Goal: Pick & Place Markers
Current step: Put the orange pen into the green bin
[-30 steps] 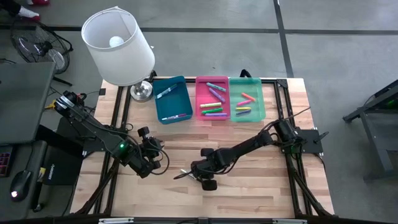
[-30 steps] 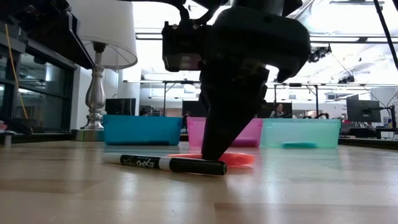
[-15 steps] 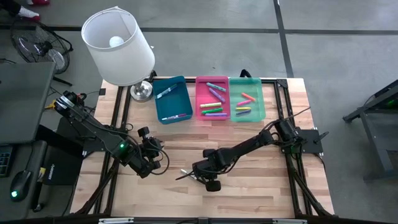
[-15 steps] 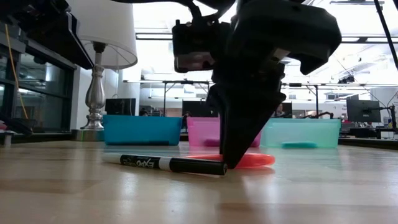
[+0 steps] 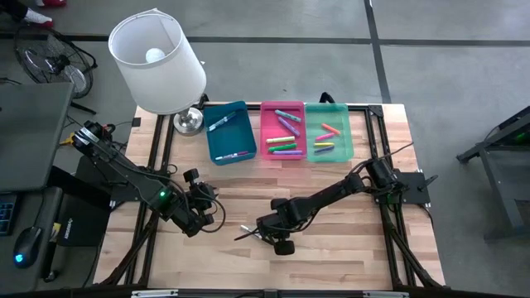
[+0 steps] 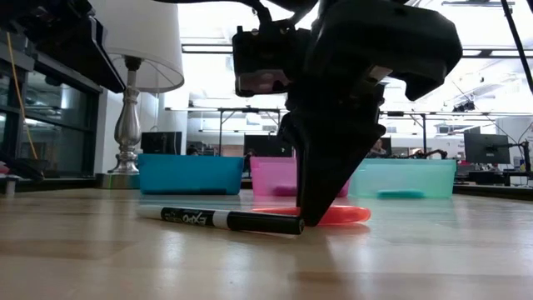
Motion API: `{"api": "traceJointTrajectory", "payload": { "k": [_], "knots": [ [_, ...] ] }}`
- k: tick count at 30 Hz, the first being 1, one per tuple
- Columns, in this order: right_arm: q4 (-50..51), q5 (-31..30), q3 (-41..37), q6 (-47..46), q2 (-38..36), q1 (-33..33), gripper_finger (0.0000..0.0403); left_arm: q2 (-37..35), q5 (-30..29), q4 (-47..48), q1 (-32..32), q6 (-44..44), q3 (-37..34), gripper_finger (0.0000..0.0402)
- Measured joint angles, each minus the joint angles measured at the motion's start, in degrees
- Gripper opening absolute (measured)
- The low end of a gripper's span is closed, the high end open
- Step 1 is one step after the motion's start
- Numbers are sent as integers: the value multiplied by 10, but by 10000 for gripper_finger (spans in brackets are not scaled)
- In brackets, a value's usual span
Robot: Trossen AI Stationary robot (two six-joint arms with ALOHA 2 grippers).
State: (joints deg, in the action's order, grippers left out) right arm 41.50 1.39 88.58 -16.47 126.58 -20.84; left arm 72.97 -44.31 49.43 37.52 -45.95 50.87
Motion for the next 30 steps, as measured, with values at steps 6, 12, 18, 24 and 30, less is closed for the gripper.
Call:
{"api": "traceJointTrajectory", "payload": {
  "k": [6, 12, 18, 24, 30],
  "knots": [
    [19, -15, -2, 0, -10, 0, 31, 0, 0, 0, 0, -4, 0, 88],
    [83, -53, -7, 3, -44, 5, 30, 0, 0, 0, 0, -4, 0, 88],
    [168, -106, -7, -1, -66, 15, 30, 0, 0, 0, 0, -4, 0, 88],
    [232, -145, -6, -7, -69, 21, 29, 0, 0, 0, 0, -6, 0, 88],
    [289, -176, -6, -17, -70, 25, 29, 0, 0, 0, 0, -7, 0, 88]
  ]
}}
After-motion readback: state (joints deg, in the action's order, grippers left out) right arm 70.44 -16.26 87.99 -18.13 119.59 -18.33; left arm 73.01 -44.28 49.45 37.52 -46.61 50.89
